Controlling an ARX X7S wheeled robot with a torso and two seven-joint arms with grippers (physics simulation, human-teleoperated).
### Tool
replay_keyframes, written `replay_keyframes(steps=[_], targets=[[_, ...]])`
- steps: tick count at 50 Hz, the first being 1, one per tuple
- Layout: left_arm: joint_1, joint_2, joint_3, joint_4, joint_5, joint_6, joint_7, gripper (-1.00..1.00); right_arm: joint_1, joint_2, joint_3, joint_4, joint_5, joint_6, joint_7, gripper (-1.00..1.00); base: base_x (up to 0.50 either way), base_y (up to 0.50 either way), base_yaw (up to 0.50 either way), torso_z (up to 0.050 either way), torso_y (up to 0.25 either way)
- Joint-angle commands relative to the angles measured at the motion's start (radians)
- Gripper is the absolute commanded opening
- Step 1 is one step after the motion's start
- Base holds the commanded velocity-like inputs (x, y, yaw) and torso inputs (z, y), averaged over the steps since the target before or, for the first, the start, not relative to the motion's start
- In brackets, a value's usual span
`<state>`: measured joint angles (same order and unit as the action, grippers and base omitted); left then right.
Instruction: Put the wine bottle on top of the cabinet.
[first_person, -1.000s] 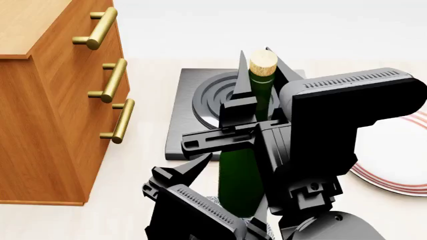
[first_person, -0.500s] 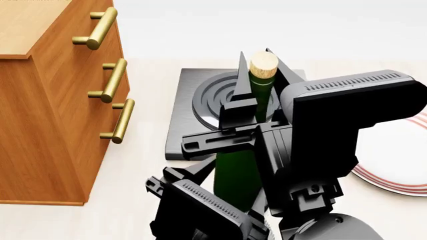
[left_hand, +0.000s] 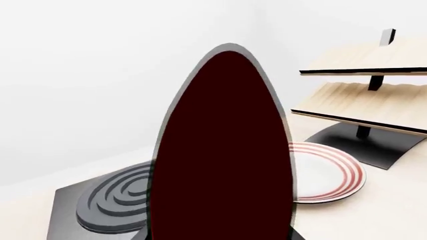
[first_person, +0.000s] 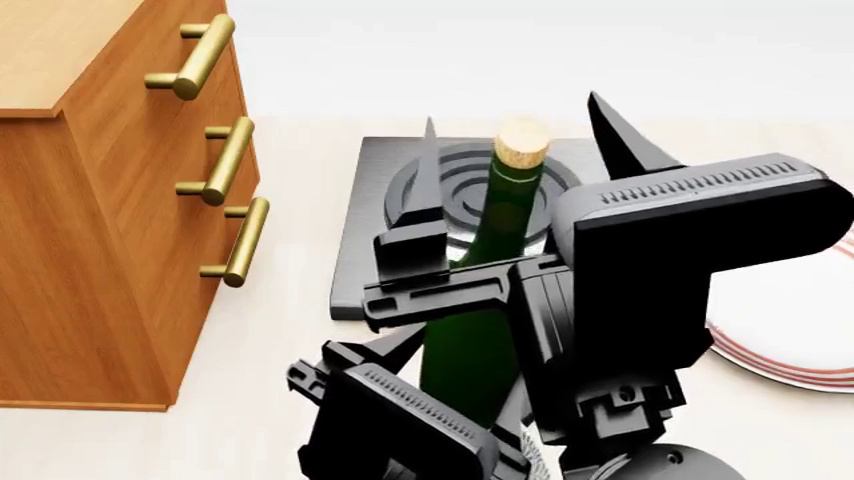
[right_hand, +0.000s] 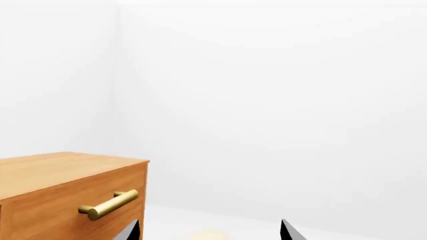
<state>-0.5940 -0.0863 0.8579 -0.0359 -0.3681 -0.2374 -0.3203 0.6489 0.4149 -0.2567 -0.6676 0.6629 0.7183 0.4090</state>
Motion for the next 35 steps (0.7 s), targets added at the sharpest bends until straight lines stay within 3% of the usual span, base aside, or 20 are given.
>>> replay_keyframes(steps=[1, 18, 27, 35], targets=[[-0.011, 0.014, -0.033, 0.021, -0.084, 0.054, 0.025, -1.0, -0.039, -0.014, 0.034, -0.035, -0.01, -0.012, 0.001, 1.0, 0.0, 0.0, 0.0, 0.0, 0.0], [-0.054, -0.041, -0.062, 0.105, -0.12, 0.002, -0.011, -1.0, -0.278, 0.028, 0.209, -0.274, 0.095, -0.083, 0.085, 1.0, 0.0, 0.0, 0.0, 0.001, 0.001], [-0.07, -0.105, -0.103, 0.166, -0.139, -0.035, -0.043, -1.0, -0.528, 0.011, 0.225, -0.318, -0.022, -0.244, 0.054, 1.0, 0.0, 0.0, 0.0, 0.0, 0.001], [-0.099, -0.15, -0.131, 0.216, -0.155, -0.078, -0.063, -1.0, -0.637, 0.015, 0.155, -0.285, -0.181, -0.311, 0.03, 1.0, 0.0, 0.0, 0.0, 0.0, 0.0]])
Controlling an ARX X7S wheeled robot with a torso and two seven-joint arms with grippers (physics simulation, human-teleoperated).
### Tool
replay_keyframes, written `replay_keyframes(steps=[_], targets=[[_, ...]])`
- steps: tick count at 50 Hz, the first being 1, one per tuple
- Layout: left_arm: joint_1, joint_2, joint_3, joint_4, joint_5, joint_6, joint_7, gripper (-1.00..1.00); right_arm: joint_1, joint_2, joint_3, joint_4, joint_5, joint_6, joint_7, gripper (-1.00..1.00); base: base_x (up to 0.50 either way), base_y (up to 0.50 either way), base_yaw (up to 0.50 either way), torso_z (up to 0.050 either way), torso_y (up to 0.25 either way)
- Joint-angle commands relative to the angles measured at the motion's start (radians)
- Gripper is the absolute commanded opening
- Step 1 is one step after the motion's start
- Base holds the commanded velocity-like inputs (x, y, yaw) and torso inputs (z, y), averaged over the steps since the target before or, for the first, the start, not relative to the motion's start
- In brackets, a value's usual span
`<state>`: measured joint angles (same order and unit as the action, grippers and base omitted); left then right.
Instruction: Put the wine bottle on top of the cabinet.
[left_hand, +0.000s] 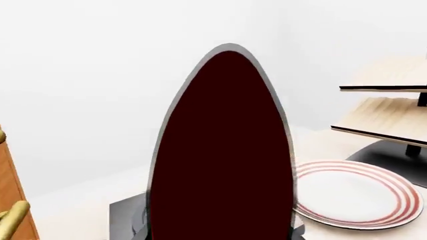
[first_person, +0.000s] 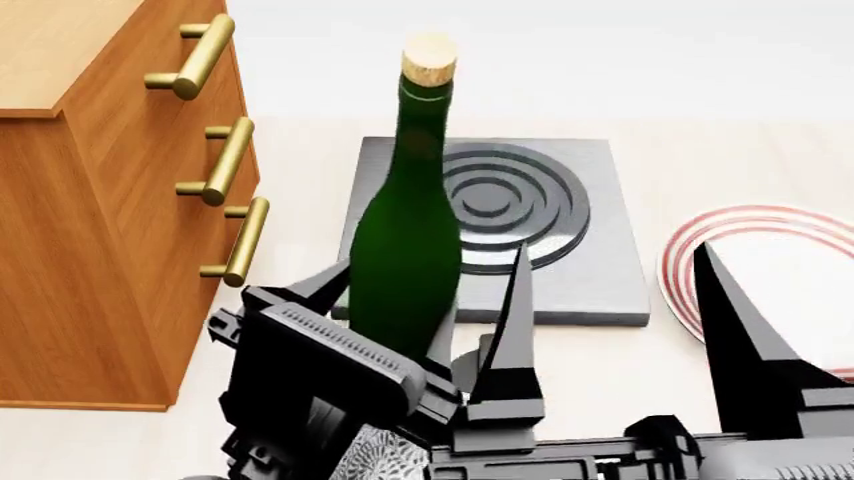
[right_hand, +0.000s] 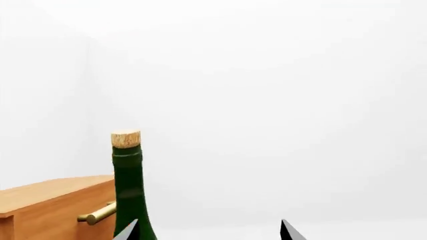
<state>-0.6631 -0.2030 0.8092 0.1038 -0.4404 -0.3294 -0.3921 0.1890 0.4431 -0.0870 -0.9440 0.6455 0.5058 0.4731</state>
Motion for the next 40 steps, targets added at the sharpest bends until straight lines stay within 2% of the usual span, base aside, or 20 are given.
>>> replay_keyframes(steps=[1, 13, 24, 40], targets=[[-0.033, -0.036, -0.083, 0.081, -0.082, 0.01, 0.005, -1.0, -0.181, -0.014, -0.022, -0.003, -0.173, -0.104, -0.036, 1.0, 0.0, 0.0, 0.0, 0.0, 0.01], [-0.128, -0.094, -0.14, 0.208, -0.128, -0.124, -0.062, -1.0, -0.249, -0.038, -0.099, 0.151, -0.284, -0.21, -0.071, 1.0, 0.0, 0.0, 0.0, 0.001, 0.0], [-0.237, -0.118, -0.156, 0.237, -0.143, -0.215, -0.073, -1.0, -0.249, -0.036, -0.105, 0.143, -0.282, -0.203, -0.064, 1.0, 0.0, 0.0, 0.0, 0.0, 0.001], [-0.436, -0.189, -0.25, 0.148, -0.168, -0.324, -0.061, -1.0, -0.245, -0.027, -0.105, 0.13, -0.264, -0.197, -0.064, 1.0, 0.0, 0.0, 0.0, 0.0, 0.001]])
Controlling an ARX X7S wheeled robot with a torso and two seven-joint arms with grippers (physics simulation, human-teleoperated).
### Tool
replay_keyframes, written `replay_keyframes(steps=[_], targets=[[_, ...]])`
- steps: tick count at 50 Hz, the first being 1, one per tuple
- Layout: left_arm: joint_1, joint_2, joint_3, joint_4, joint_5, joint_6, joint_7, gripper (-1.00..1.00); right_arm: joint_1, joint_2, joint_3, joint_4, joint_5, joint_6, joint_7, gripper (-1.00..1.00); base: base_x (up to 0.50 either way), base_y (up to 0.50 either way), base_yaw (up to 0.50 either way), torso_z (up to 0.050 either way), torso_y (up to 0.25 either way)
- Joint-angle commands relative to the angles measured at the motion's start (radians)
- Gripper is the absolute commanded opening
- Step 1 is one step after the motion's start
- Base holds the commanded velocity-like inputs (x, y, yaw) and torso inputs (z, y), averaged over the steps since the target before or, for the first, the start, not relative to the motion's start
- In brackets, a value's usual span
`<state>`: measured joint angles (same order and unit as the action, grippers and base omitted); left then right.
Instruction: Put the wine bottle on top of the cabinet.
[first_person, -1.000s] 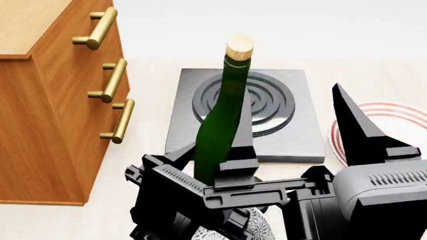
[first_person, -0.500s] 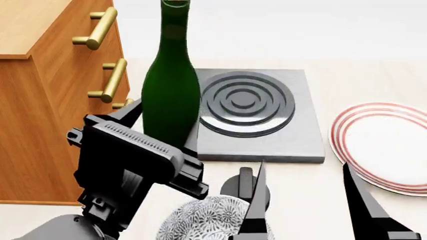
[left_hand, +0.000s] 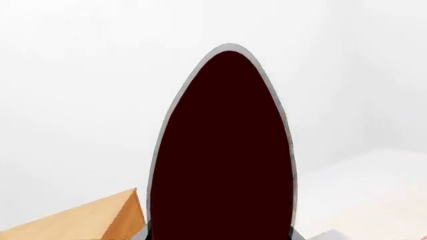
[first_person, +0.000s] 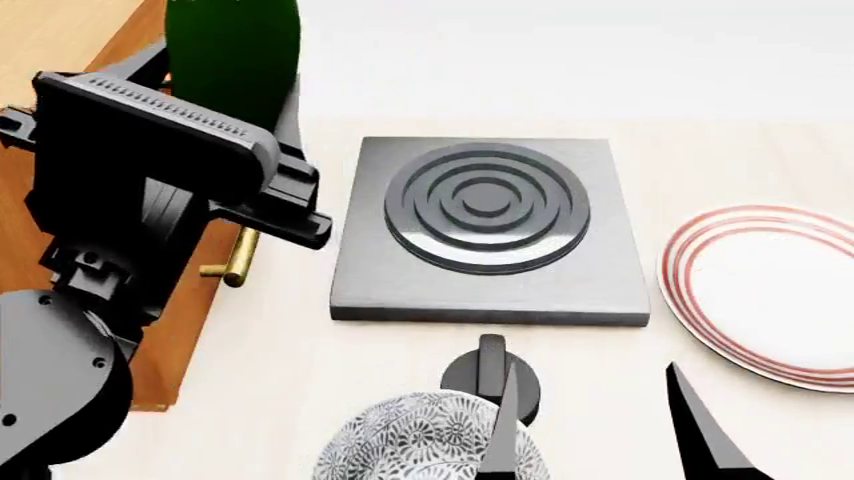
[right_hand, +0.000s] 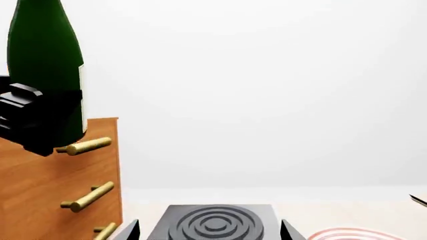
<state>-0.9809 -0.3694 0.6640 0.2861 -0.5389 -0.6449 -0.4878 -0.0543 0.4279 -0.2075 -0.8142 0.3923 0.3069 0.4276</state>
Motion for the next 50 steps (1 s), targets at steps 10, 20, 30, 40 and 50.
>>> replay_keyframes(steps=[10, 20, 30, 40, 50], targets=[[-0.238, -0.06, -0.152, -0.1, -0.082, -0.052, 0.062, -1.0, -0.001, -0.006, 0.02, -0.006, 0.003, 0.0, -0.019, 1.0, 0.0, 0.0, 0.0, 0.001, 0.001], [-0.299, -0.102, -0.165, -0.178, -0.068, -0.074, 0.087, -1.0, 0.002, 0.001, 0.019, -0.02, 0.018, 0.007, -0.019, 1.0, 0.0, 0.0, 0.0, 0.0, 0.001], [-0.411, -0.11, -0.158, -0.317, -0.037, -0.084, 0.135, -1.0, -0.001, 0.003, 0.015, -0.021, 0.02, 0.002, -0.018, 1.0, 0.0, 0.0, 0.0, 0.0, 0.001], [-0.545, -0.109, -0.118, -0.501, 0.009, -0.088, 0.223, -1.0, 0.002, 0.003, 0.0, -0.015, 0.01, 0.0, -0.017, 1.0, 0.0, 0.0, 0.0, 0.0, 0.001], [-0.634, -0.078, -0.092, -0.651, 0.023, -0.061, 0.313, -1.0, 0.004, 0.01, 0.003, -0.018, 0.02, 0.006, -0.015, 1.0, 0.0, 0.0, 0.0, 0.001, 0.001]])
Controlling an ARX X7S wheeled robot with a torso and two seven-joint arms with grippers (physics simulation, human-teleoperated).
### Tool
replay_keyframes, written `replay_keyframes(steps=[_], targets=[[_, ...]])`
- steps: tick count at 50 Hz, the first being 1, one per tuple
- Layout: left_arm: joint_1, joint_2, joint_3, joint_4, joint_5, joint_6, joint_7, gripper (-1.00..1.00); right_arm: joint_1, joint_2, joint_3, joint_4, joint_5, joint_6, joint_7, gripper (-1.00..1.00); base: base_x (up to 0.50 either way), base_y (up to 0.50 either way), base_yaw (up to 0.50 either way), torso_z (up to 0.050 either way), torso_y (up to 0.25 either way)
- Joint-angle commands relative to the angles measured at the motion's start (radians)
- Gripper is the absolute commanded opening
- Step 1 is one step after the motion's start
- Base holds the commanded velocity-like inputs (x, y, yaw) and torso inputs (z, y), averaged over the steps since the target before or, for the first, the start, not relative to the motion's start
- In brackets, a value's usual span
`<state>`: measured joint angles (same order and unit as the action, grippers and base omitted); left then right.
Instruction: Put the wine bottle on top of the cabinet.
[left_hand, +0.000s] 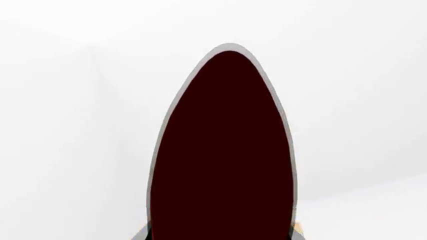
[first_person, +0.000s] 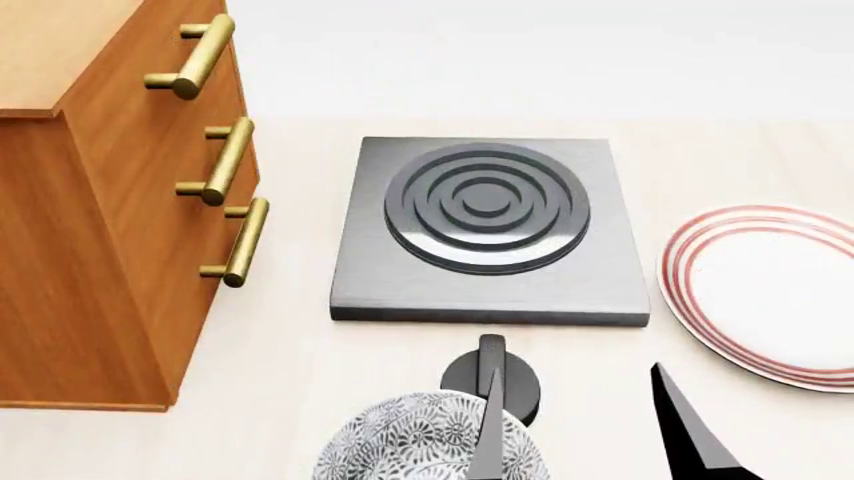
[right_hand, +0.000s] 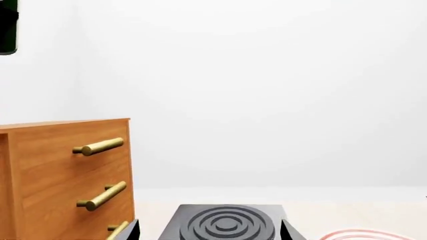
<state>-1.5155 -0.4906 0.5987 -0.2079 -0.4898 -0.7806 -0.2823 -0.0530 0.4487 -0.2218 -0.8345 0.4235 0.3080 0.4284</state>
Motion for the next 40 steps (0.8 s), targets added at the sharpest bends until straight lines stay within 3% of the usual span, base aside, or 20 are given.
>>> replay_keyframes(steps=[1, 11, 21, 40], targets=[[-0.103, 0.044, -0.024, -0.17, -0.023, 0.076, 0.113, -1.0, 0.003, -0.011, 0.016, 0.003, -0.012, 0.004, -0.016, 1.0, 0.0, 0.0, 0.0, 0.0, 0.0], [-0.071, 0.07, -0.077, -0.273, -0.05, 0.104, 0.089, -1.0, 0.003, -0.005, 0.021, -0.003, -0.005, 0.007, -0.011, 1.0, 0.0, 0.0, 0.0, 0.0, 0.001], [-0.032, 0.099, -0.233, -0.315, -0.165, 0.168, 0.064, -1.0, 0.008, -0.006, 0.008, -0.001, -0.009, 0.01, -0.008, 1.0, 0.0, 0.0, 0.0, 0.0, 0.001], [0.06, 0.066, -0.338, -0.28, -0.248, 0.16, 0.004, -1.0, 0.011, -0.006, -0.01, 0.009, -0.018, 0.004, -0.007, 1.0, 0.0, 0.0, 0.0, 0.001, 0.001]])
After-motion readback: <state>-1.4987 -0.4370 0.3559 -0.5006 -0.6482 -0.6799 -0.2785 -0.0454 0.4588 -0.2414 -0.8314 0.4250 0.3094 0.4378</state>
